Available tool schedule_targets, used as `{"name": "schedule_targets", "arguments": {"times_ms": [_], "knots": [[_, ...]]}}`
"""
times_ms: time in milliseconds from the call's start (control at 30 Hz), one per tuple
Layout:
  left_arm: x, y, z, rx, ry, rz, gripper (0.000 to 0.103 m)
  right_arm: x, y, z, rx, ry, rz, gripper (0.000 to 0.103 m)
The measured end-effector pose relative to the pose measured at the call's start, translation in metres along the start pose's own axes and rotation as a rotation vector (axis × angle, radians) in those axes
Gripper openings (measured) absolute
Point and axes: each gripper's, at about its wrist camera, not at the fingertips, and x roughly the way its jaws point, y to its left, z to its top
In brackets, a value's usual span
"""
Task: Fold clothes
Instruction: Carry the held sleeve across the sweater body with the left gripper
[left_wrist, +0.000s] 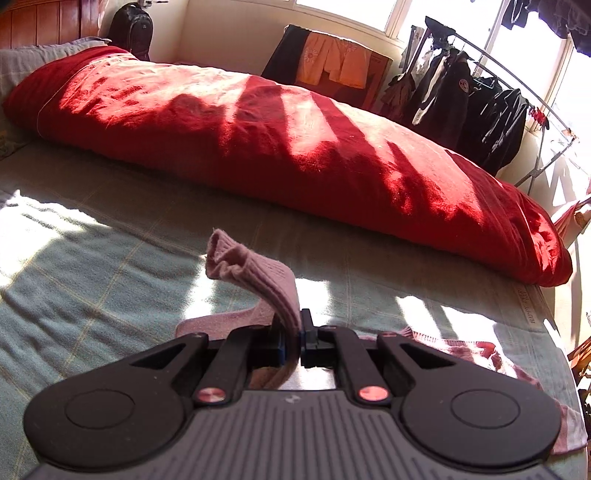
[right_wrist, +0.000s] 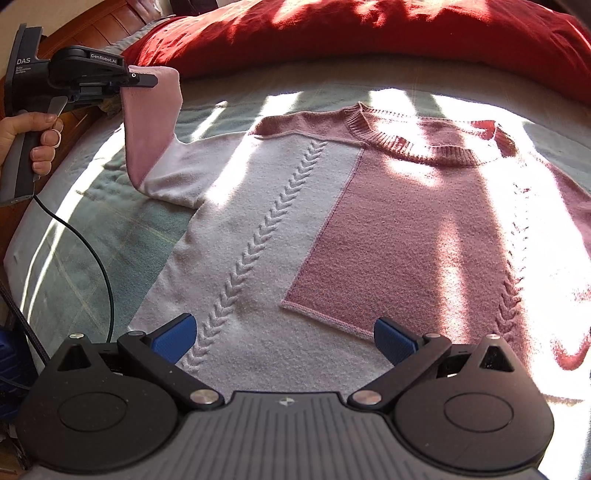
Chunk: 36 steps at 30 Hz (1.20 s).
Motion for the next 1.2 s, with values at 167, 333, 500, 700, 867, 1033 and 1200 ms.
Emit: {"name": "schedule_targets", "arguments": {"times_ms": [167, 333, 500, 700, 867, 1033, 1200], "knots": [[0.003, -0.031, -0.001, -0.002, 0.008, -0.056, 0.006, -0.012, -0.022, -0.007, 0.057, -0.010, 0.012, 0.103], [0.004, -0.060, -0.001, 0.019, 0.005, -0.101, 0.006, -0.021, -0.041, -0.013, 0.086, -0.025, -0.001, 0.103], [0.006, -0.087, -0.003, 0.019, 0.011, -0.160, 0.006, -0.029, -0.060, -0.020, 0.132, -0.038, 0.007, 0.103], [0.013, -0.118, -0.009, 0.026, 0.040, -0.225, 0.006, -0.040, -0.077, -0.028, 0.145, -0.044, -0.004, 0.103], [0.019, -0.141, -0.014, 0.040, 0.051, -0.274, 0.006, -0.047, -0.094, -0.034, 0.171, -0.053, -0.019, 0.103], [0.025, -0.163, -0.019, 0.064, 0.064, -0.312, 0.006, -0.052, -0.107, -0.041, 0.194, -0.057, -0.032, 0.103], [0.036, -0.188, -0.030, 0.103, 0.103, -0.344, 0.006, -0.056, -0.114, -0.044, 0.201, -0.050, -0.047, 0.103]]}}
